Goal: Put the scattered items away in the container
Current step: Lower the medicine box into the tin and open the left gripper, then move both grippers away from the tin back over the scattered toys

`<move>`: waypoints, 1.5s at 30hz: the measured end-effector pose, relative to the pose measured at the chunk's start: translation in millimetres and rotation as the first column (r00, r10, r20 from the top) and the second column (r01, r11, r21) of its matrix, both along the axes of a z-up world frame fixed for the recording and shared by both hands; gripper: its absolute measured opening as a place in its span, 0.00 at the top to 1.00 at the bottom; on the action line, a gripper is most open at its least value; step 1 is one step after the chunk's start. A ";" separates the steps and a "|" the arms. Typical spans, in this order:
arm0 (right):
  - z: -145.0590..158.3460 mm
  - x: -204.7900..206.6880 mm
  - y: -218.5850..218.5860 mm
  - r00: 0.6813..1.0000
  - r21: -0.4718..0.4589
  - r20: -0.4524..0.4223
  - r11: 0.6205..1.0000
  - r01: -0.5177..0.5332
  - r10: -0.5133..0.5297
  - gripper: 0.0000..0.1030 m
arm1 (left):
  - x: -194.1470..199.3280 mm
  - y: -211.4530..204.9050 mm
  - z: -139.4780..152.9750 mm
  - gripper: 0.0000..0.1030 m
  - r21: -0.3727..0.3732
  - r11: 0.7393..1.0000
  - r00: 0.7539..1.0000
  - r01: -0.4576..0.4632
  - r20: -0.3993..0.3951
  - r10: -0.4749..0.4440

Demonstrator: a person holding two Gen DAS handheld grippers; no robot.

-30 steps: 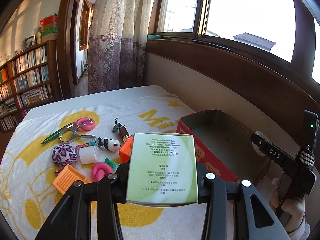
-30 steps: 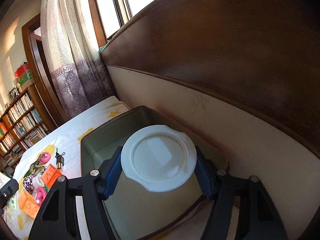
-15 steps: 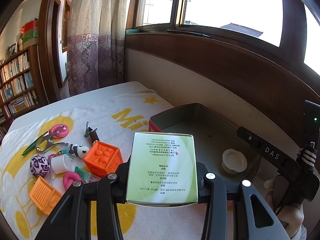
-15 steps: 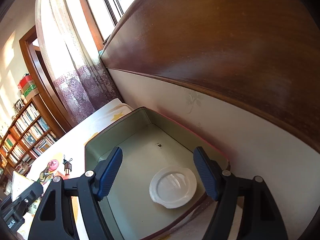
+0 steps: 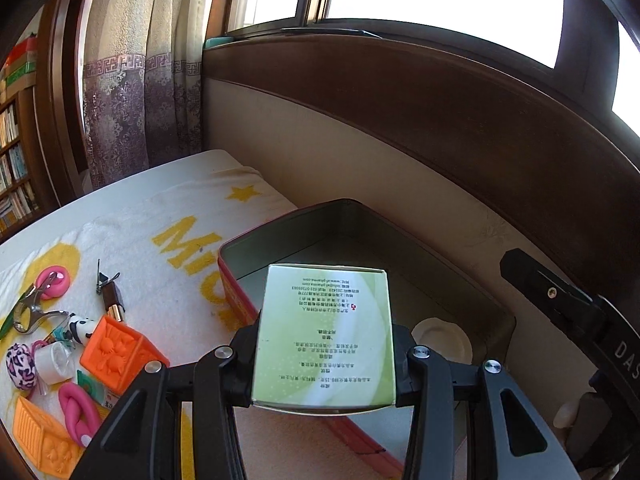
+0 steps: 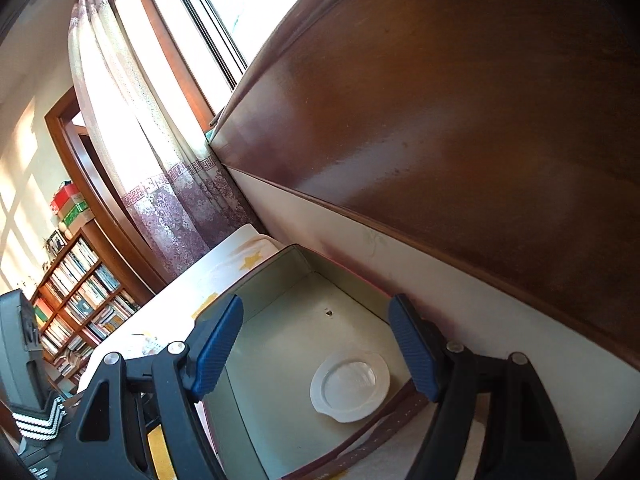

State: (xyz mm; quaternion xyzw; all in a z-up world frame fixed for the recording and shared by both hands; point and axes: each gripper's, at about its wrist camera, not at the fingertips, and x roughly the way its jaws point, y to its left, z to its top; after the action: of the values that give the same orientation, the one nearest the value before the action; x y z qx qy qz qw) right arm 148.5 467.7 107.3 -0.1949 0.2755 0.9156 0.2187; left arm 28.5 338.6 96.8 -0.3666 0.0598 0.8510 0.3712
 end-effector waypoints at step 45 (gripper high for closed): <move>6.8 -29.4 -85.1 0.985 0.081 0.035 0.982 -0.173 0.171 0.21 | -17.0 -126.3 3.1 0.20 -0.007 0.975 0.974 -0.222 -0.054 0.221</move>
State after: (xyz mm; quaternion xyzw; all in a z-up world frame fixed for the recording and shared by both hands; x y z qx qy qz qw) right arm 119.1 382.6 114.1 -0.2215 0.2158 0.9390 0.1506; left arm 11.5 212.4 99.9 -0.3508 0.0341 0.8960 0.2700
